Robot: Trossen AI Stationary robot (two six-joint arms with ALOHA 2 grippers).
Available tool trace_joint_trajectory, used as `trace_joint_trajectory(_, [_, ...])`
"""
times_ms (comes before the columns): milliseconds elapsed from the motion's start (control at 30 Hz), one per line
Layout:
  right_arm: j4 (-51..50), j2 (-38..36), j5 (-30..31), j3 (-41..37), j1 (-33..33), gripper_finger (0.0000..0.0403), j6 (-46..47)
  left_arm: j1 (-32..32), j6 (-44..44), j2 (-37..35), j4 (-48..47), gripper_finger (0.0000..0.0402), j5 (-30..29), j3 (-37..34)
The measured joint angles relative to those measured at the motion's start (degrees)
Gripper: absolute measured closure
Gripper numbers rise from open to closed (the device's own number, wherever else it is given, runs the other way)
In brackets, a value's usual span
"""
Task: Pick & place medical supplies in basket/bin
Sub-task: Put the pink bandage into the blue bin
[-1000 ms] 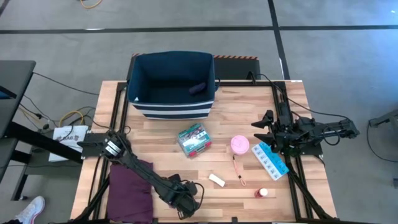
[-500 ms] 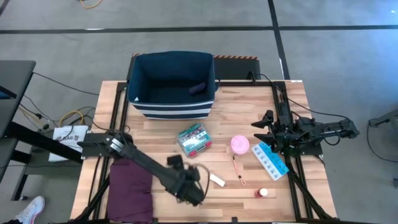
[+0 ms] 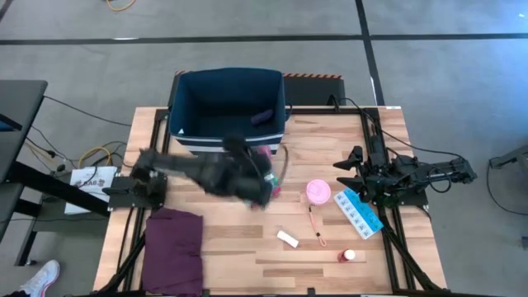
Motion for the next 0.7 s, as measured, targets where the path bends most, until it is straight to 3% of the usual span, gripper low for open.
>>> trace_joint_trajectory(100, [-0.1, 0.0, 0.0, 0.0, 0.0, 0.0143, 0.0, 6.1, -4.1, -1.8, -1.2, 0.0251, -2.8, 0.0])
trace_joint_trajectory(267, [-0.4, 0.0, 0.0, 0.0, 0.0, 0.0143, 0.0, 17.6, -4.5, -3.7, -1.2, 0.0251, -0.5, 0.0])
trace_joint_trajectory(500, [-1.7, 0.0, 0.0, 0.0, 0.0, 0.0143, 0.0, 34.8, -0.1, -2.8, 0.3, 0.0251, 10.9, -1.1])
trace_joint_trajectory(700, [-2.5, 0.0, 0.1, 0.0, 0.0, 0.0143, 0.0, 45.5, -1.5, -1.4, 1.0, 0.0251, 23.3, -6.6])
